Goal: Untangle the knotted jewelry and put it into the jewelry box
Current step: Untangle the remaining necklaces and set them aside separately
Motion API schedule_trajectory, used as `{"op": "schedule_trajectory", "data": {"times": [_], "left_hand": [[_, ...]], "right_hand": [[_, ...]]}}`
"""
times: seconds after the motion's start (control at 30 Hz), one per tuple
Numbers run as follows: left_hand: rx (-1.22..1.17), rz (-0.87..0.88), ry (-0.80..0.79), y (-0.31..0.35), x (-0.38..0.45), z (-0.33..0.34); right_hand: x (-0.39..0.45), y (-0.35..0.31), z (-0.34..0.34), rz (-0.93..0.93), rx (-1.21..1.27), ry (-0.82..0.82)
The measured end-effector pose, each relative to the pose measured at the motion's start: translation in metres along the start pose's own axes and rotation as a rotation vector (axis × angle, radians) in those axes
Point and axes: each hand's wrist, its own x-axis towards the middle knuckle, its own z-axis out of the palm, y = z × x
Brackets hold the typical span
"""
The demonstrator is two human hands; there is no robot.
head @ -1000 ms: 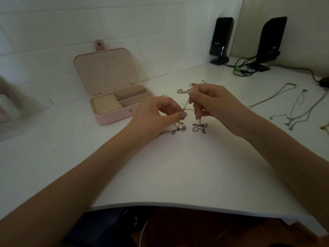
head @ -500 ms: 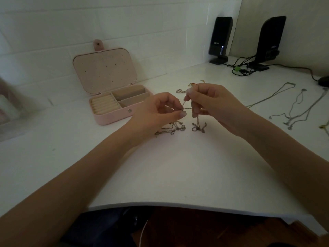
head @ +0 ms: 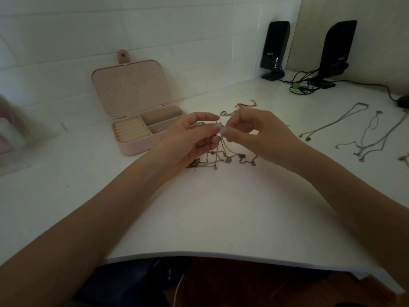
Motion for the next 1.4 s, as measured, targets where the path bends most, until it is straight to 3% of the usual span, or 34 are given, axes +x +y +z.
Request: {"op": "schedule_trajectory", "data": {"times": [0.13, 0.37, 0.63, 0.77, 0.93, 1.13, 1.3, 1.4], "left_hand": [[0.000, -0.012, 0.012, -0.002, 0.000, 0.000], [-0.171, -0.116, -0.024, 0.003, 0.003, -0.003], [-0.294, -0.106, -0.011, 0.008, 0.001, -0.007], [0.047, 0.016, 0.069, 0.005, -0.002, -0.004], [0.446, 0.176, 0.107, -0.002, -0.006, 0.002], [0.557, 0.260, 0.096, -0.009, -0.005, 0.004], [0.650, 0.280, 0.186, -0.009, 0.000, 0.001], [0.589, 0.246, 0.151, -0.010, 0.000, 0.001]], "right_hand": [[-0.001, 0.000, 0.003, -0.048, 0.004, 0.019], [-0.001, -0.002, -0.002, 0.041, 0.023, -0.068], [0.002, -0.003, -0.008, 0.067, 0.084, -0.042], [0.003, -0.001, -0.011, 0.080, 0.215, 0.014], [0.005, 0.000, -0.012, 0.041, 0.171, 0.060], [0.003, -0.006, -0.016, 0.074, 0.348, 0.046], [0.003, -0.009, -0.017, 0.165, 0.499, 0.051], [0.004, -0.011, -0.021, 0.238, 0.696, 0.092]]}}
